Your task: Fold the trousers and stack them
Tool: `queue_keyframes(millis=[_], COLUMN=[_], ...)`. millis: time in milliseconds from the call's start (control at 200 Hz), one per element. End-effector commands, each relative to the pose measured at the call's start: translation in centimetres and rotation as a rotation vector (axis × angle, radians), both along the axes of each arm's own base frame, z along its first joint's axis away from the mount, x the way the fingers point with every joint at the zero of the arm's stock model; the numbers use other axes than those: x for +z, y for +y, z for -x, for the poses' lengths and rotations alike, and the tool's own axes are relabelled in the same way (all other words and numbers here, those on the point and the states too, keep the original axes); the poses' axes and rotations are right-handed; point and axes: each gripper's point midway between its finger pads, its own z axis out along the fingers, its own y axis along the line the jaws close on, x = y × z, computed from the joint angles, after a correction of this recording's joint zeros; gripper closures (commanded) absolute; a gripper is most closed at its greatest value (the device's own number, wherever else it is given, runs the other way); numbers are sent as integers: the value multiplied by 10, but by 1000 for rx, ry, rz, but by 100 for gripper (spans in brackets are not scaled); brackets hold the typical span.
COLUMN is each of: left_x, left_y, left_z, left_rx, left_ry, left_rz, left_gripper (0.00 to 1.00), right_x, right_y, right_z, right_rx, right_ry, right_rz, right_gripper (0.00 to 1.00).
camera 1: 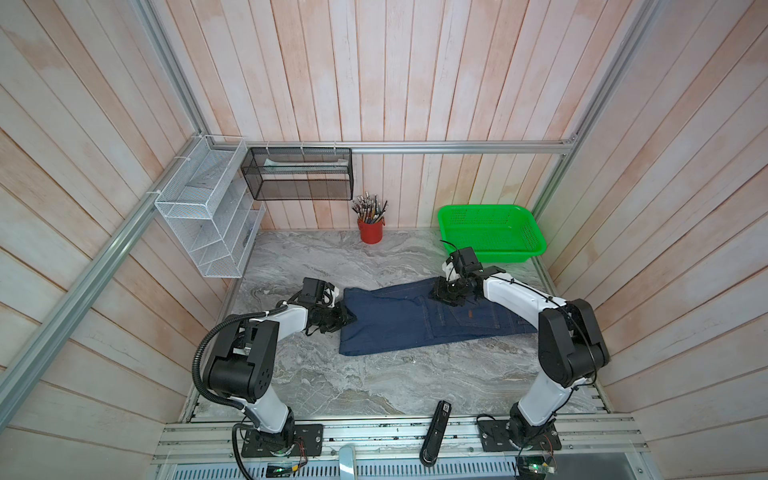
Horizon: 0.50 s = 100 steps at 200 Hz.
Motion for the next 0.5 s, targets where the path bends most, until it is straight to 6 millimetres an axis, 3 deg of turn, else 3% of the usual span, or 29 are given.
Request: queue_keyframes(millis=[0,100,495], left_x=[15,29,75], left_y=[10,29,151], left_z=[-1,-2,13], left_rx=[5,40,239], left_ry=[-30,-59,3], left_rz=[-3,-75,-554], left_gripper=[99,100,100], right_x=[12,16,12], right_y=[-9,-11,-19], right_z=[0,0,0], right_rx=[-4,-9,-31], right_ry=[-25,-32,-32], right_rz=[22,24,50], right_gripper=[65,65,65])
